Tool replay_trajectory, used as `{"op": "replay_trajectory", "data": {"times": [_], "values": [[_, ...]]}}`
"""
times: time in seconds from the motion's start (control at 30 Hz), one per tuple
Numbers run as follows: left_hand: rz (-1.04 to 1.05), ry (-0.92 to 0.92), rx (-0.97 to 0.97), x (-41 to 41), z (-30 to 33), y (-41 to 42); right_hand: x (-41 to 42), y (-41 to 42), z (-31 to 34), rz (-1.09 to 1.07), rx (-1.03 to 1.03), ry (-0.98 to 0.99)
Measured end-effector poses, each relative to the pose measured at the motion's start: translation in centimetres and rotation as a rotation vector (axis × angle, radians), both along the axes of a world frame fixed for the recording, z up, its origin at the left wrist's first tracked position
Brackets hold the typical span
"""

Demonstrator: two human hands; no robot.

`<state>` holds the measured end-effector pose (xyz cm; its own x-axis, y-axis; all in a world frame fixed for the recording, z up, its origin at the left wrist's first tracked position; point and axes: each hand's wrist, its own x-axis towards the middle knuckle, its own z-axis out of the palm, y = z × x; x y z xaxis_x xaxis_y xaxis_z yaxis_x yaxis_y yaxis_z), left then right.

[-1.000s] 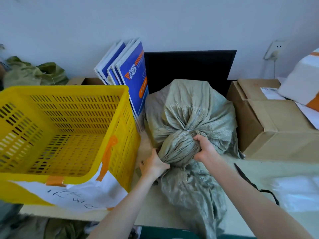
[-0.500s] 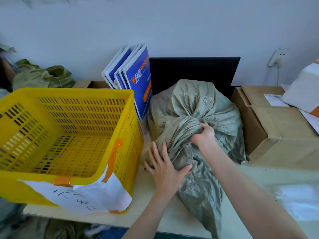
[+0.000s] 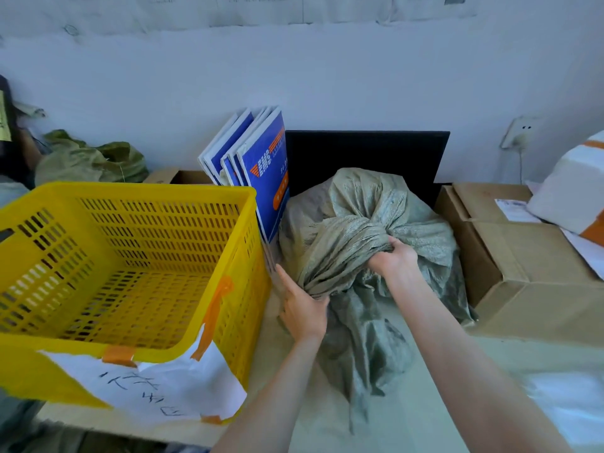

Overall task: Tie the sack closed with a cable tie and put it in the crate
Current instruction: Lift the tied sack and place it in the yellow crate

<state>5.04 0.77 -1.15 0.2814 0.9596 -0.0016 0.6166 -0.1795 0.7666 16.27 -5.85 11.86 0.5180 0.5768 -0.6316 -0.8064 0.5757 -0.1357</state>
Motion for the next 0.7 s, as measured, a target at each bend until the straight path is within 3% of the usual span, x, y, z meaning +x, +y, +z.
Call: {"op": "replay_trajectory", "data": {"times": [0.17, 0.43, 0.57, 0.7], "values": [[-0.049, 0.005, 0.225, -1.8, 1.9, 3.4, 0.3, -0.5, -0.3, 0.051, -0.022, -0.024], [-0.104, 0.009, 0.643, -2.0, 12.6, 5.5, -0.4, -1.8, -2.3, 0.168, -0.057, -0.152], [-0.268, -0.030, 0.881, 0.1, 15.4, 5.8, -1.0, -2.5, -3.5, 0.189, -0.043, -0.160], [-0.494, -0.074, 1.285, 2.9, 17.7, 6.7, -2.0, -2.8, -3.9, 0.165, -0.031, -0.179]]}}
